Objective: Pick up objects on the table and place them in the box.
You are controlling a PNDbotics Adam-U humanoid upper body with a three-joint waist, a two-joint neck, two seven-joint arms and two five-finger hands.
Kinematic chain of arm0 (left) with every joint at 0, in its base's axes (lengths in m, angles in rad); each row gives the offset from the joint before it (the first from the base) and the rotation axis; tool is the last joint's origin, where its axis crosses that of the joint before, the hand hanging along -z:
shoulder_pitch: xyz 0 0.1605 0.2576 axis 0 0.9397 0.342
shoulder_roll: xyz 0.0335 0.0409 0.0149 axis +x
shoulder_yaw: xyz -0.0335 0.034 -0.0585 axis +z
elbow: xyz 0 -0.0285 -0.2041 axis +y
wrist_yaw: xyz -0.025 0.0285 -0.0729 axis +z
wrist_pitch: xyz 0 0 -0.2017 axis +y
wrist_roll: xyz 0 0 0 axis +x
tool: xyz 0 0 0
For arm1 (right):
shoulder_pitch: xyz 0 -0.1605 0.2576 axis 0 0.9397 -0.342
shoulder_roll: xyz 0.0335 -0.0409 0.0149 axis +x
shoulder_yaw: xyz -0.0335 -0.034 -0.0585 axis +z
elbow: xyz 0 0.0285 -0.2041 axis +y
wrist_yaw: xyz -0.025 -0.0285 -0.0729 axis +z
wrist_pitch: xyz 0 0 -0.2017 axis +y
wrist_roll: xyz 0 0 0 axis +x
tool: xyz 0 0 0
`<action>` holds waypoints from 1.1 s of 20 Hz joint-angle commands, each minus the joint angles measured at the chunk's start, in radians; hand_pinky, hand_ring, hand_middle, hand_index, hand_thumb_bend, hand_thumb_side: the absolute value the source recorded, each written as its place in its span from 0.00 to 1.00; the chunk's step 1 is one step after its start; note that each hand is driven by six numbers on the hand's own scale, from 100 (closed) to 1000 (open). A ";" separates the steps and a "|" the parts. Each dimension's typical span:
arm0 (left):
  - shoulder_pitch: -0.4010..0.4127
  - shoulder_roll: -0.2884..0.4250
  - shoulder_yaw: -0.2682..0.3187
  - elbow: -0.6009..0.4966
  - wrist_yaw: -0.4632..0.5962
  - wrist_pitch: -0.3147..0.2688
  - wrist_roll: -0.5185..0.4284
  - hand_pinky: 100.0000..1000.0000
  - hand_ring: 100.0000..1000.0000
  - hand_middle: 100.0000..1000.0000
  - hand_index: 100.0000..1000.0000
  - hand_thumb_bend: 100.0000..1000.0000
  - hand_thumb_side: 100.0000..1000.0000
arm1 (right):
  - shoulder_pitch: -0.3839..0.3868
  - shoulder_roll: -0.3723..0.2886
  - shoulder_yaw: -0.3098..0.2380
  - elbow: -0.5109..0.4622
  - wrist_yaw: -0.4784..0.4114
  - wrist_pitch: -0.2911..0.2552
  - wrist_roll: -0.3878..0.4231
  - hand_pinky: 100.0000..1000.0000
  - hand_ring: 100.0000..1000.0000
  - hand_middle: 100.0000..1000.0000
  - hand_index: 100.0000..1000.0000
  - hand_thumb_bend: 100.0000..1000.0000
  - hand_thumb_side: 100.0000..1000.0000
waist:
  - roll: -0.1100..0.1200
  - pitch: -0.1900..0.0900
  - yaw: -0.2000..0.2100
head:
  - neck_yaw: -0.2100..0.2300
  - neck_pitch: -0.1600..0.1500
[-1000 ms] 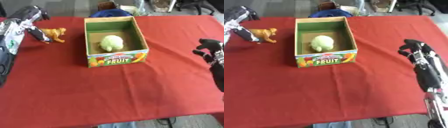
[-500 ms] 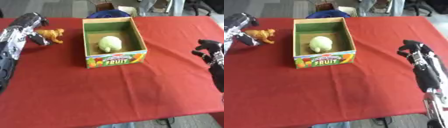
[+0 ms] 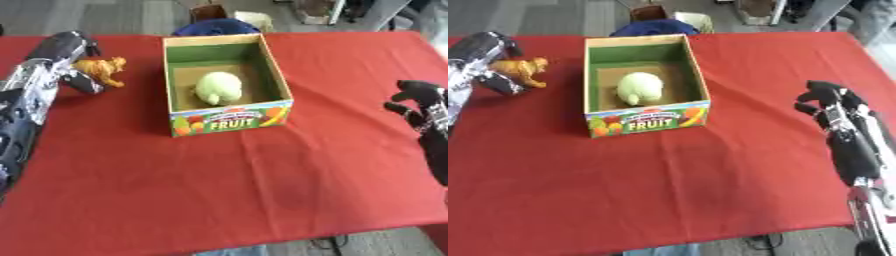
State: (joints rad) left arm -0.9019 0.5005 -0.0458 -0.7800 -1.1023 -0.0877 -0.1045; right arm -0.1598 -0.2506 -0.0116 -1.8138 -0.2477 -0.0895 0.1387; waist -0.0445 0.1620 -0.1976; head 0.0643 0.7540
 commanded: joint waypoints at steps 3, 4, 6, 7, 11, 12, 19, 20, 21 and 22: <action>-0.006 0.012 0.011 0.013 -0.034 0.021 0.007 0.59 0.44 0.41 0.62 0.48 0.01 | -0.014 -0.018 -0.005 -0.009 0.005 -0.001 0.001 0.80 1.00 0.55 0.73 0.00 0.50 | 0.001 -0.011 -0.002 | -0.003 -0.014; -0.006 0.011 0.012 0.015 -0.037 0.022 0.010 0.58 0.41 0.37 0.60 0.43 0.00 | -0.014 -0.018 -0.005 -0.009 0.006 -0.001 0.001 0.80 1.00 0.55 0.73 0.00 0.50 | 0.001 -0.011 -0.002 | -0.003 -0.014; -0.003 0.012 0.016 0.017 -0.040 0.028 0.022 0.54 0.37 0.32 0.55 0.35 0.00 | -0.013 -0.018 -0.006 -0.009 0.006 -0.001 0.001 0.80 1.00 0.55 0.73 0.00 0.49 | 0.000 -0.011 -0.002 | -0.005 -0.014; -0.002 0.012 0.018 0.015 -0.039 0.032 0.032 0.53 0.34 0.29 0.52 0.31 0.00 | -0.013 -0.018 -0.006 -0.009 0.006 -0.002 0.000 0.80 1.00 0.55 0.73 0.00 0.49 | 0.000 -0.011 -0.001 | -0.006 -0.014; -0.003 0.014 0.024 -0.013 -0.006 0.045 0.071 0.50 0.27 0.19 0.43 0.21 0.00 | -0.012 -0.018 -0.007 -0.008 0.006 -0.002 0.000 0.80 1.00 0.55 0.73 0.00 0.49 | -0.001 -0.012 0.000 | -0.008 -0.014; -0.004 0.016 0.024 -0.026 0.007 0.046 0.073 0.49 0.26 0.18 0.41 0.20 0.00 | -0.012 -0.018 -0.007 -0.008 0.006 -0.002 -0.001 0.80 1.00 0.55 0.73 0.00 0.49 | -0.001 -0.012 0.000 | -0.008 -0.014; -0.024 0.028 0.004 -0.182 0.114 0.023 0.025 0.48 0.25 0.17 0.40 0.15 0.01 | -0.010 -0.019 -0.008 -0.008 0.007 -0.002 -0.001 0.80 1.00 0.55 0.73 0.00 0.49 | -0.001 -0.015 0.003 | -0.011 -0.011; -0.028 0.027 -0.003 -0.207 0.130 0.021 0.014 0.48 0.25 0.17 0.40 0.15 0.01 | -0.010 -0.019 -0.008 -0.007 0.007 -0.002 -0.001 0.80 1.00 0.55 0.73 0.00 0.49 | -0.001 -0.016 0.003 | -0.010 -0.011; -0.037 0.021 -0.014 -0.232 0.146 0.016 0.004 0.48 0.25 0.17 0.39 0.14 0.01 | -0.009 -0.019 -0.007 -0.007 0.007 -0.002 0.000 0.80 1.00 0.55 0.73 0.00 0.49 | -0.001 -0.017 0.002 | -0.010 -0.010; -0.045 0.014 -0.024 -0.255 0.162 0.011 -0.006 0.48 0.25 0.17 0.39 0.14 0.01 | -0.009 -0.019 -0.007 -0.007 0.007 -0.002 0.000 0.80 1.00 0.55 0.73 0.00 0.49 | -0.001 -0.017 0.003 | -0.010 -0.009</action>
State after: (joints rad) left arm -0.9153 0.4929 -0.0624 -0.9847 -0.9631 -0.0715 -0.0981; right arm -0.1593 -0.2506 -0.0120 -1.8131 -0.2473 -0.0900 0.1383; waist -0.0458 0.1635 -0.1956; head 0.0581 0.7466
